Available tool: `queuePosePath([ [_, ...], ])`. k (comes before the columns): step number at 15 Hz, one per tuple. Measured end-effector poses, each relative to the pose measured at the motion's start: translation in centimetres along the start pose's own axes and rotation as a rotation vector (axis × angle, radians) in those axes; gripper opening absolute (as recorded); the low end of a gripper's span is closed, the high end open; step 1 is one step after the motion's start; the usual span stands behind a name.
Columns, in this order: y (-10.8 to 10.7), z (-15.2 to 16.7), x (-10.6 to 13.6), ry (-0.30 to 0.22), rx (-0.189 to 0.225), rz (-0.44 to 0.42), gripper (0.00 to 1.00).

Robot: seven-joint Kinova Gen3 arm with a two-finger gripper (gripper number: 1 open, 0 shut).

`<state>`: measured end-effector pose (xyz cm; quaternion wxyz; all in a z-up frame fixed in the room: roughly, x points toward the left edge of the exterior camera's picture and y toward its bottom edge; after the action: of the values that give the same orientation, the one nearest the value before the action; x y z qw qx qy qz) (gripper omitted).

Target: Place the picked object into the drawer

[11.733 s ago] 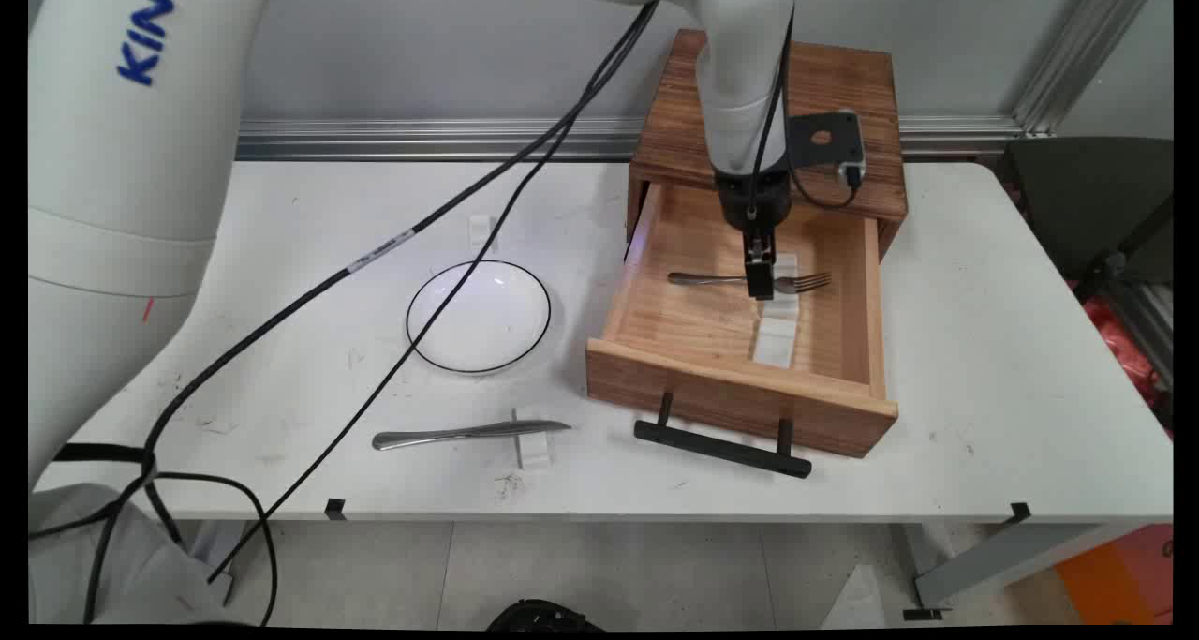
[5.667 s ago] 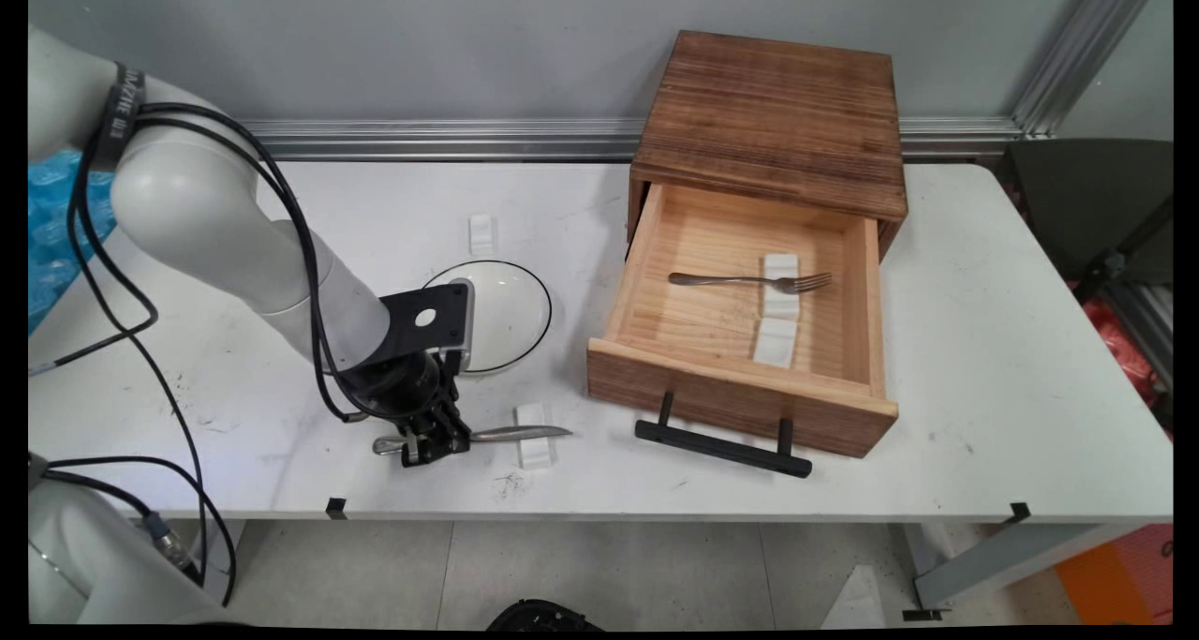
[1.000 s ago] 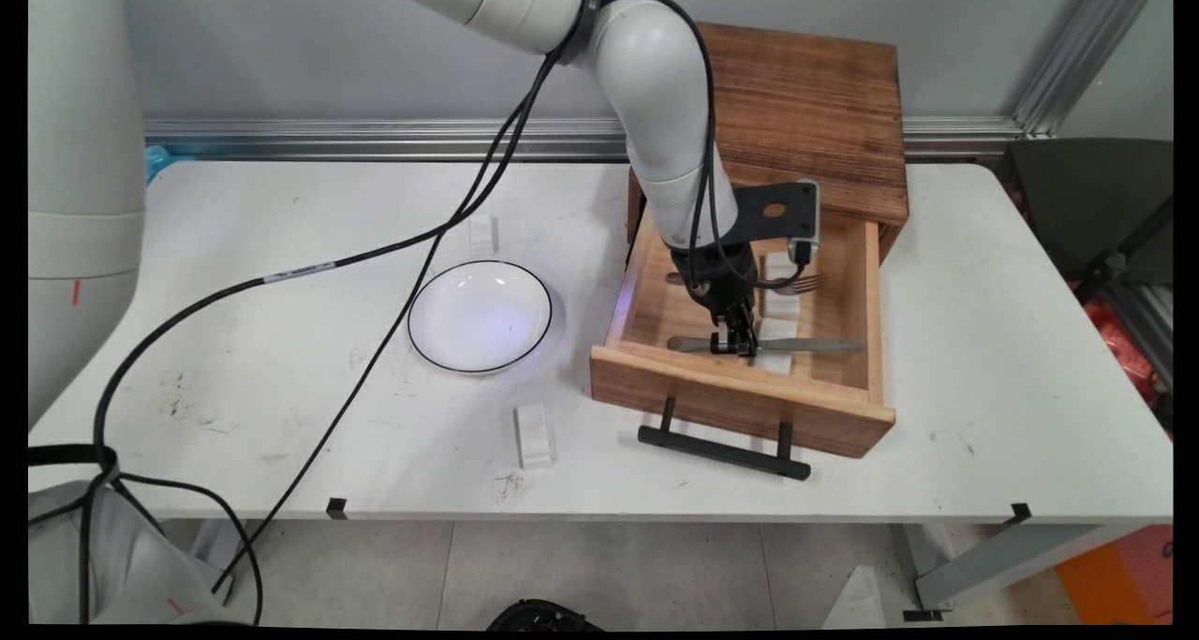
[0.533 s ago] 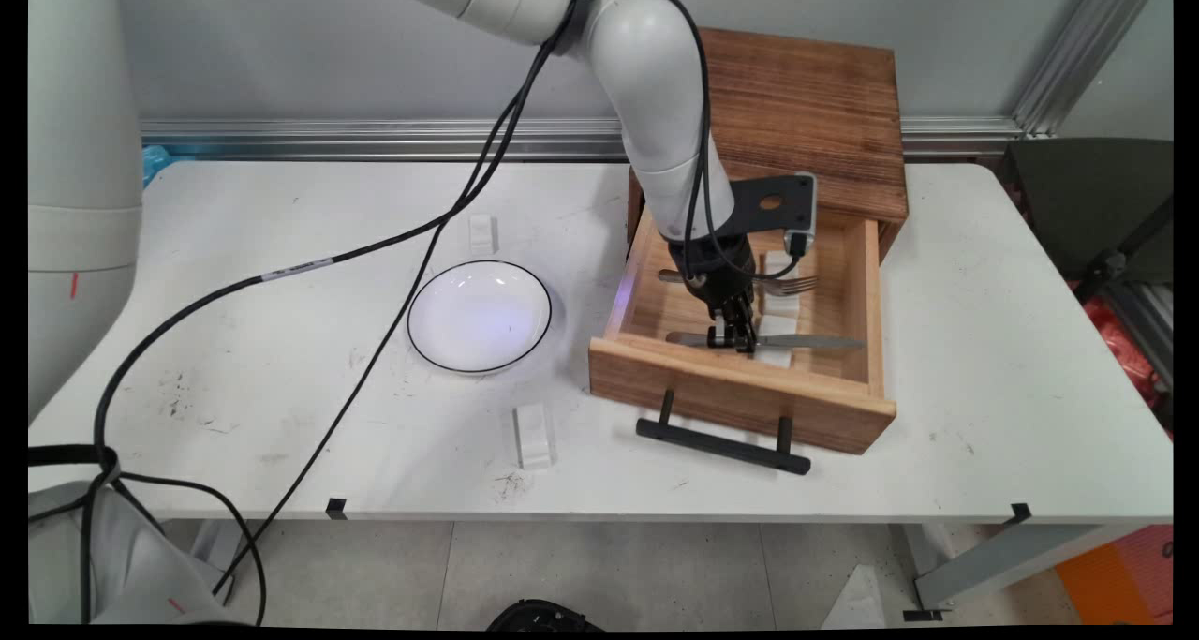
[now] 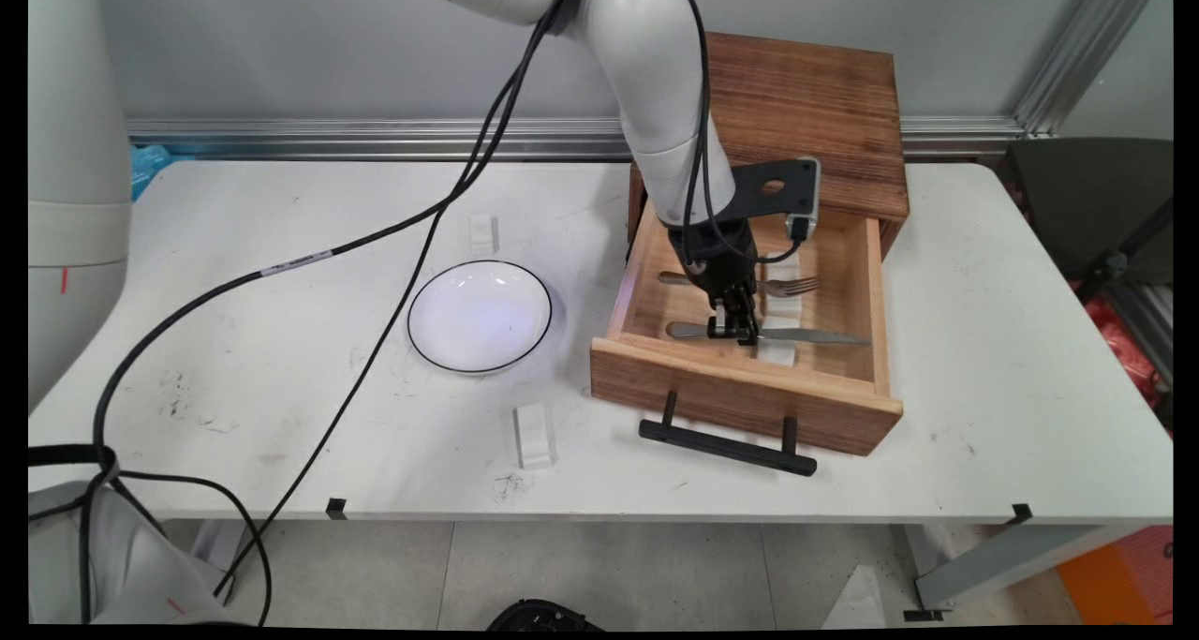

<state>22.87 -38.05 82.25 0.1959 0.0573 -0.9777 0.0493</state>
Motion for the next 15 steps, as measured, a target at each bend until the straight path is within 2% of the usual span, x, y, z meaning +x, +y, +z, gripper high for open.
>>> queuePosePath([
  [15,-0.9,-1.1,-1.7,-0.045,0.012,-0.002,0.0],
])
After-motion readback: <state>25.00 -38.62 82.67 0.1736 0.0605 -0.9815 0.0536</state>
